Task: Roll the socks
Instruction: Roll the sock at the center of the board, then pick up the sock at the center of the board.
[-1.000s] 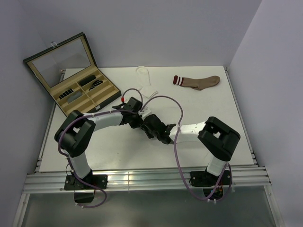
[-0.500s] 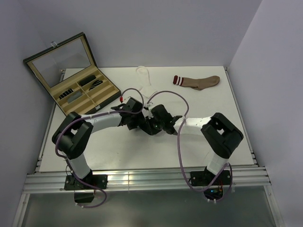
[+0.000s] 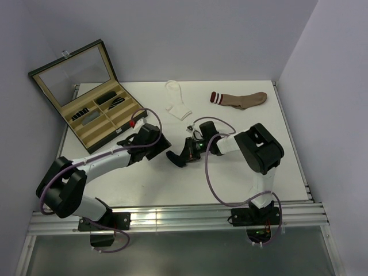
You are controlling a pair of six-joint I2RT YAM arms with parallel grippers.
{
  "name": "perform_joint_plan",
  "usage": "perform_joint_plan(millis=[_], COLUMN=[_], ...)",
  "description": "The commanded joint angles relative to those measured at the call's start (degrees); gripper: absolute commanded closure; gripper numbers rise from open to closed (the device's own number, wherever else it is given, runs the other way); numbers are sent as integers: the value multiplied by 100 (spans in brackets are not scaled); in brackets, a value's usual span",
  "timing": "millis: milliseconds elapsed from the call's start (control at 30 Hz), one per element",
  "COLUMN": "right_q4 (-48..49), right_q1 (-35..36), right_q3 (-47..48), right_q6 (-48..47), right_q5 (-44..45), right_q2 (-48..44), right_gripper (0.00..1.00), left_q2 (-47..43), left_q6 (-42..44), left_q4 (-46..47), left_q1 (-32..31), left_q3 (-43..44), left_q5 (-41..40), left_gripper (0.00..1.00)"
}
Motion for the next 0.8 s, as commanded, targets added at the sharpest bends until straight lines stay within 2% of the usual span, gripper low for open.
perform_joint_plan(millis=[0,167,400,667,767], right_q4=[901,1973,2853,3977,4110], right_q1=[-213,-372,-381,-398,-398], right_q3=[-324,-641,-878,-1150,-1177], right_q6=[1168,2196,3006,3963,4105], right_q5=[-742,-795,-795,-760,-760], right_q2=[357,586,823,1122,1228], right_gripper=[100,100,100,99,99], left_q2=[-78,97,527,879,959], left_q6=[-57,-356,-681,-822,-857], left_q4=[557,821,1199,1103,1129], left_q1=[-15,-252,-419,-481,-489], left_q3=[-170,-363,-451,-381,-355], left_q5=[200,360,492,395,422], left_gripper=[26,28,30,32,33])
